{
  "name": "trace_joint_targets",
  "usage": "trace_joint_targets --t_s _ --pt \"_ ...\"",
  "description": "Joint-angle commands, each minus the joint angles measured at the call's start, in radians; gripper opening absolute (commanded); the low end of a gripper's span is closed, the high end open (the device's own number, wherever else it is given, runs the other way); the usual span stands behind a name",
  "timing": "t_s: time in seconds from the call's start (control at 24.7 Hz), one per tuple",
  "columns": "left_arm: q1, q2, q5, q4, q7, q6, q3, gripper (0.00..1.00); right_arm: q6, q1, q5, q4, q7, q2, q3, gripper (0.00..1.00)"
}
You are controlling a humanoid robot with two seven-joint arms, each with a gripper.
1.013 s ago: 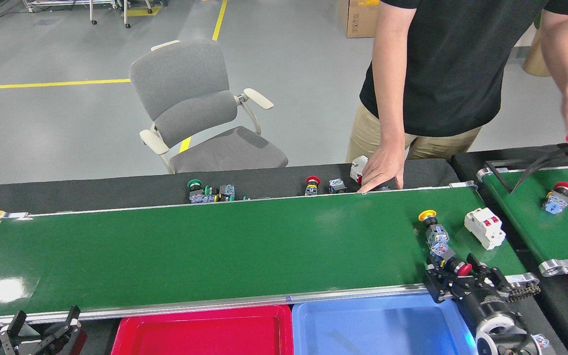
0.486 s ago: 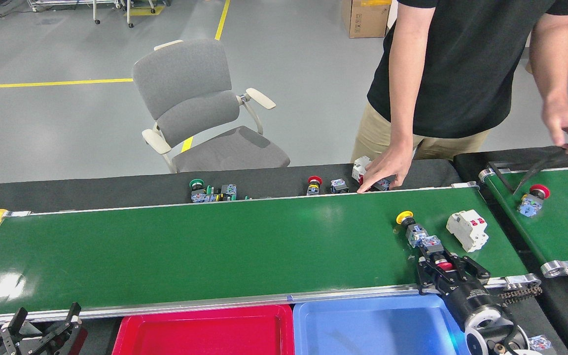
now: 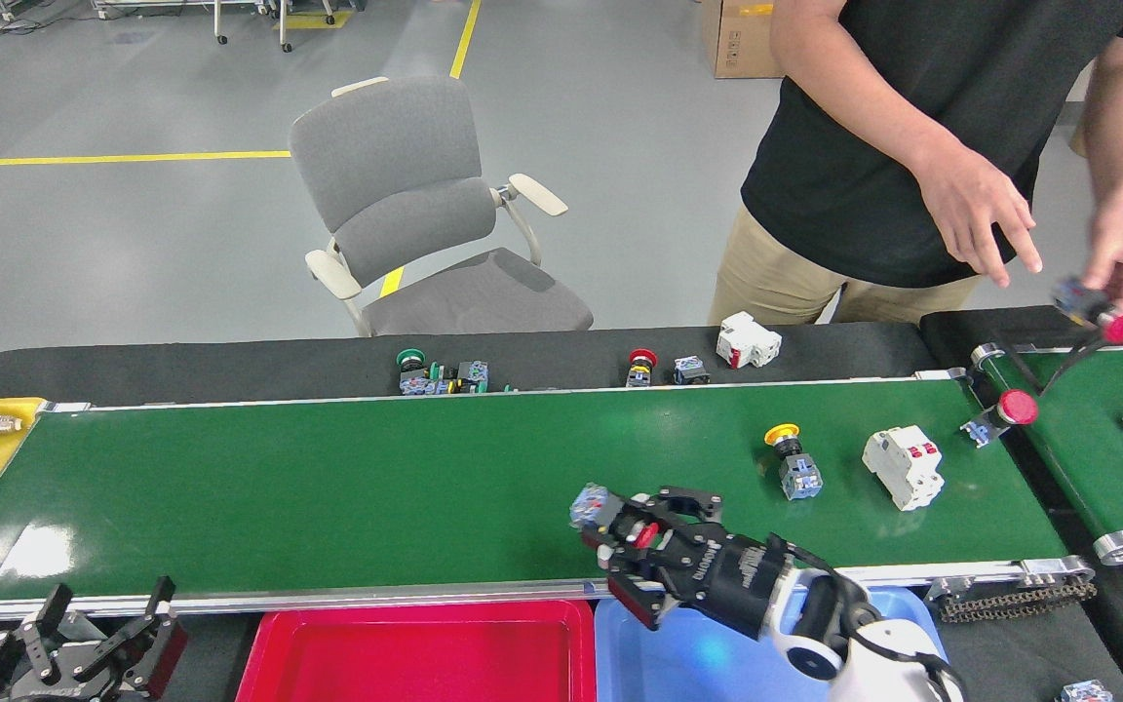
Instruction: Pick switch part from conveyor to tray
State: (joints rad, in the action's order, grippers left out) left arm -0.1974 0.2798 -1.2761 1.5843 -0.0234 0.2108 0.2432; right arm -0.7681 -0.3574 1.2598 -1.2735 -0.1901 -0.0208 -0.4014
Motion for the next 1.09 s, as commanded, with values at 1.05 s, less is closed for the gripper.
trace_joint_targets --t_s 1.05 --pt "-0.066 0.002 0.001 0.028 -0.003 0.027 0.038 1.0 0.724 0.604 0.039 -0.498 0.202 0.059 0.478 0.91"
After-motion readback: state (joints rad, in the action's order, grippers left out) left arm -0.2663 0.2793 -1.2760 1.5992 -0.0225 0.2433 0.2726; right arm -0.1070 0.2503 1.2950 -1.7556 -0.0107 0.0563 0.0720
